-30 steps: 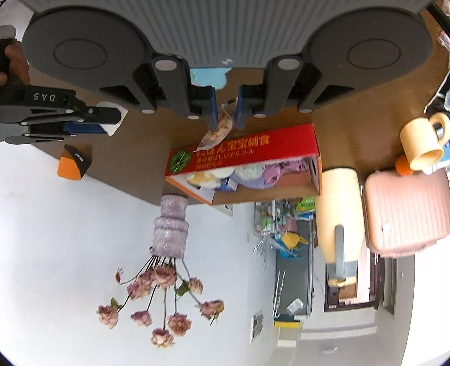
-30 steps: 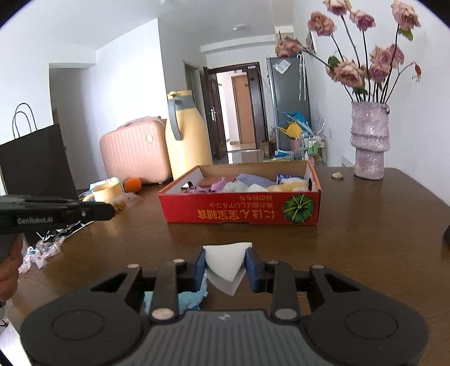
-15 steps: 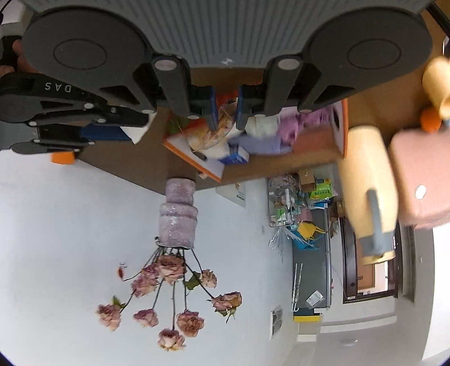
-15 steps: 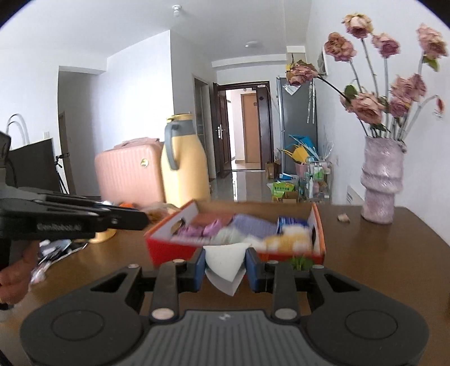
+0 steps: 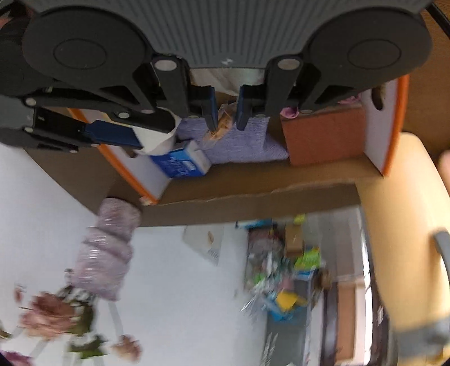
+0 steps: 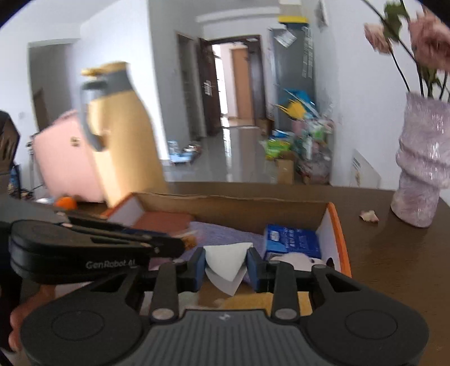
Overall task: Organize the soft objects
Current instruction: 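Carry the wedge and snack packet into the box and open both tools, then withdraw both tools from the box toward the blue plush toy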
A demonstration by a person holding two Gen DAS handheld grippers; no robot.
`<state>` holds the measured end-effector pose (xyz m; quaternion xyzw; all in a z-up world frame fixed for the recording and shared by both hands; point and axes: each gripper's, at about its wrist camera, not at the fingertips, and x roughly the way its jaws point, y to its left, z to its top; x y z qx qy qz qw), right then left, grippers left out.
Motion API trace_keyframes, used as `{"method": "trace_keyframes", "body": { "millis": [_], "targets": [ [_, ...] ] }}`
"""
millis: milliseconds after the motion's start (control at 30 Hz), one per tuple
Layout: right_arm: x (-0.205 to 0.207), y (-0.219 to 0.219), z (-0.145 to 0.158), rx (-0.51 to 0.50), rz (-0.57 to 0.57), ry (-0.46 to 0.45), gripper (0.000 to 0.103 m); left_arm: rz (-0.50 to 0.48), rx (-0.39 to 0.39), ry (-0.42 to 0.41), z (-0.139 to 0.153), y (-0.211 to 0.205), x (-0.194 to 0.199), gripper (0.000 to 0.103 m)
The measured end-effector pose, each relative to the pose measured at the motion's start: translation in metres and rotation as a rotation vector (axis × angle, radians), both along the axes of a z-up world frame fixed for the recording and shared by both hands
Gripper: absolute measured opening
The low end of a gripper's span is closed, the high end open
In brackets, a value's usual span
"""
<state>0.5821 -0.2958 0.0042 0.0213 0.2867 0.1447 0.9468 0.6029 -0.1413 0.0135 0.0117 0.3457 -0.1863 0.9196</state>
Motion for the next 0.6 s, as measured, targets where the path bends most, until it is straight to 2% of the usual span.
{"method": "trace_keyframes", "body": {
  "millis": [100,167,200,300,400,533,600],
  "targets": [
    [0.013,-0.005,-0.014,0.048,-0.026,0.028,0.04,0.01,-0.023,0.036,-0.013,0.004,0.017,0.017],
    [0.014,-0.011,-0.019,0.106,-0.04,0.028,0.053,0.007,-0.029,0.035,-0.017,0.008,0.021,0.022],
    [0.015,-0.015,-0.02,0.125,-0.05,0.032,0.056,0.007,-0.035,0.038,-0.019,0.009,0.022,0.027],
    [0.016,-0.02,-0.019,0.15,-0.06,0.024,0.056,0.0,-0.052,0.039,-0.022,0.012,0.02,0.034],
    [0.013,-0.021,-0.011,0.127,-0.065,0.012,0.056,0.0,-0.047,0.027,-0.018,0.012,0.014,0.037],
    [0.0,-0.027,0.011,0.094,-0.085,-0.015,0.056,0.012,-0.037,0.002,0.001,0.018,0.002,0.037],
    [-0.011,-0.032,0.025,0.076,-0.094,-0.029,0.057,0.027,-0.026,-0.02,0.015,0.025,-0.01,0.041]
  ]
}}
